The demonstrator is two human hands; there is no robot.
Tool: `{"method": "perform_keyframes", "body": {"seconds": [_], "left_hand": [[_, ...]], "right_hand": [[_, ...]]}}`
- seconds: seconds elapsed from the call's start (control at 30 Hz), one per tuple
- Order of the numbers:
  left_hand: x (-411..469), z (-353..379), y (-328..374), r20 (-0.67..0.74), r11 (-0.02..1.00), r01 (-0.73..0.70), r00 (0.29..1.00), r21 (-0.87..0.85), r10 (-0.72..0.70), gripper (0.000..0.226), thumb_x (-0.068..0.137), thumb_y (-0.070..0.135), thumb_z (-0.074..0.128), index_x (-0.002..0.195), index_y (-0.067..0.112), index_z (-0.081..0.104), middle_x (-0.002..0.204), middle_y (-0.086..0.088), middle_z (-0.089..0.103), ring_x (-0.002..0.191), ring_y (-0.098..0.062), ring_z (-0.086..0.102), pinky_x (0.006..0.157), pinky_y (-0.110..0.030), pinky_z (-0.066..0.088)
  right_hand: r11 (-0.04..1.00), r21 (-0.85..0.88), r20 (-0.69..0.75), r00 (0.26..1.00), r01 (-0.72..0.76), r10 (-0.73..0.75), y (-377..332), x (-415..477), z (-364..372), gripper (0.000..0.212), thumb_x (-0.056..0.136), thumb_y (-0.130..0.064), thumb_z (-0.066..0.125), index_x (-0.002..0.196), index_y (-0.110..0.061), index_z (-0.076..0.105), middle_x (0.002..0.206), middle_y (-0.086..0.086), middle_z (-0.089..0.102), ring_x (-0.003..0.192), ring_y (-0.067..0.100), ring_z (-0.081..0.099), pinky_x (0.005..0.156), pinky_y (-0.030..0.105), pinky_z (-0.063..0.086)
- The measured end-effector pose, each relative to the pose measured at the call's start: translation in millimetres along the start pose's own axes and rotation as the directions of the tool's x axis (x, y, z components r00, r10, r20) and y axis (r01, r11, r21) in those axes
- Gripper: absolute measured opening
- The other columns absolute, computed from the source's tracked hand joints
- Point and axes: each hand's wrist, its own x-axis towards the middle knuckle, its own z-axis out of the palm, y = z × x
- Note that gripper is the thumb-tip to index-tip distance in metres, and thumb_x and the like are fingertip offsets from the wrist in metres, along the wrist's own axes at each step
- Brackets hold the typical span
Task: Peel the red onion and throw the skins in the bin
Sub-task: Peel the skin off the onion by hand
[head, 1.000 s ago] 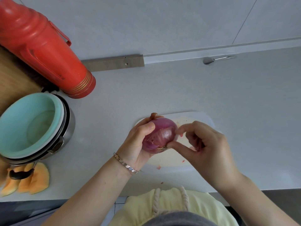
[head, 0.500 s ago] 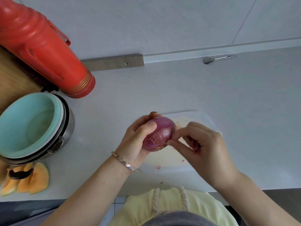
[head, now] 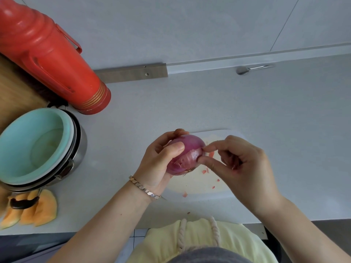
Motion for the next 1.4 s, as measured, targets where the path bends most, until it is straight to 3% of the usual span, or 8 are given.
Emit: {"method": "perform_keyframes", "body": {"seconds": [0.13,0.37,0.53,0.73,0.83,0.93,1.07,1.4], "left_hand": [[-2,-1,-1,-0.025,1.0,-0.007,1.0,0.007,0.007,0.039,0.045,0.028,0.068,0.083,0.017,0.066,0.088,-0.004,0.066,0.07,-0.018,0.067,0.055,-0.031,0.056],[-3,-3,1,-0.015,0.996,-0.047,0.999,0.079,0.048,0.029,0.044,0.028,0.069,0.072,0.023,0.072,0.086,0.0,0.068,0.074,-0.018,0.066,0.051,-0.027,0.052],[-2,-4,2,-0.012,0.986,-0.064,0.998,0.155,0.066,0.028,0.043,0.03,0.069,0.07,0.028,0.075,0.09,-0.002,0.067,0.085,-0.025,0.062,0.056,-0.027,0.053],[-1,-3,1,-0.023,0.998,0.019,1.0,0.061,-0.018,0.026,0.044,0.03,0.068,0.069,0.027,0.073,0.082,0.003,0.067,0.068,-0.016,0.067,0.054,-0.031,0.056],[0,-2,1,-0.034,0.999,0.022,0.999,0.046,-0.021,0.025,0.045,0.031,0.069,0.069,0.027,0.073,0.086,0.001,0.066,0.072,-0.016,0.067,0.058,-0.032,0.057],[0,-2,0,-0.041,0.999,0.025,0.999,0.04,-0.024,0.025,0.046,0.03,0.069,0.07,0.026,0.073,0.089,-0.003,0.065,0.075,-0.02,0.066,0.068,-0.037,0.053],[-2,0,0,-0.045,0.999,0.031,0.999,0.039,-0.029,0.024,0.048,0.029,0.069,0.072,0.025,0.073,0.103,-0.015,0.061,0.088,-0.032,0.062,0.085,-0.058,0.045],[-1,-4,1,-0.033,0.99,-0.016,0.999,0.143,0.02,0.025,0.045,0.032,0.068,0.069,0.028,0.074,0.081,0.007,0.069,0.074,-0.016,0.067,0.056,-0.031,0.055]], "right_hand": [[1.0,-0.01,-0.001,1.0,-0.009,0.009,-3,-1,3,0.009,0.069,-0.035,0.069,0.075,-0.03,0.064,0.055,-0.02,0.032,0.05,-0.002,0.036,0.052,0.004,0.028],[0.967,0.089,0.155,0.962,-0.24,0.225,-7,5,-4,0.018,0.076,-0.013,0.071,0.063,-0.022,0.064,0.05,-0.008,0.038,0.046,0.007,0.034,0.047,0.01,0.029],[0.988,-0.021,0.216,0.964,-0.155,0.156,-4,8,-5,0.023,0.075,-0.014,0.067,0.062,-0.029,0.056,0.055,-0.011,0.044,0.047,0.005,0.038,0.049,0.007,0.032],[0.993,-0.117,0.17,0.985,0.021,-0.001,-1,1,4,0.008,0.07,-0.013,0.062,0.064,-0.015,0.058,0.052,-0.012,0.029,0.053,-0.002,0.037,0.056,-0.001,0.03],[0.999,-0.027,0.104,0.994,-0.026,0.028,1,-1,4,0.012,0.072,-0.02,0.061,0.064,-0.027,0.056,0.053,-0.01,0.035,0.051,-0.001,0.038,0.053,0.003,0.03],[0.991,0.078,0.058,0.993,-0.11,0.106,3,2,0,0.019,0.071,-0.024,0.068,0.075,-0.04,0.058,0.058,-0.013,0.043,0.051,0.003,0.039,0.053,0.007,0.031],[0.995,0.048,0.091,0.992,-0.09,0.086,3,5,0,0.011,0.071,-0.025,0.068,0.08,-0.031,0.067,0.058,-0.015,0.041,0.052,0.002,0.038,0.053,0.007,0.03],[0.991,0.001,0.169,0.977,-0.134,0.132,1,7,-3,0.022,0.073,-0.022,0.072,0.064,-0.036,0.058,0.061,-0.009,0.043,0.05,0.005,0.037,0.051,0.008,0.03]]}}
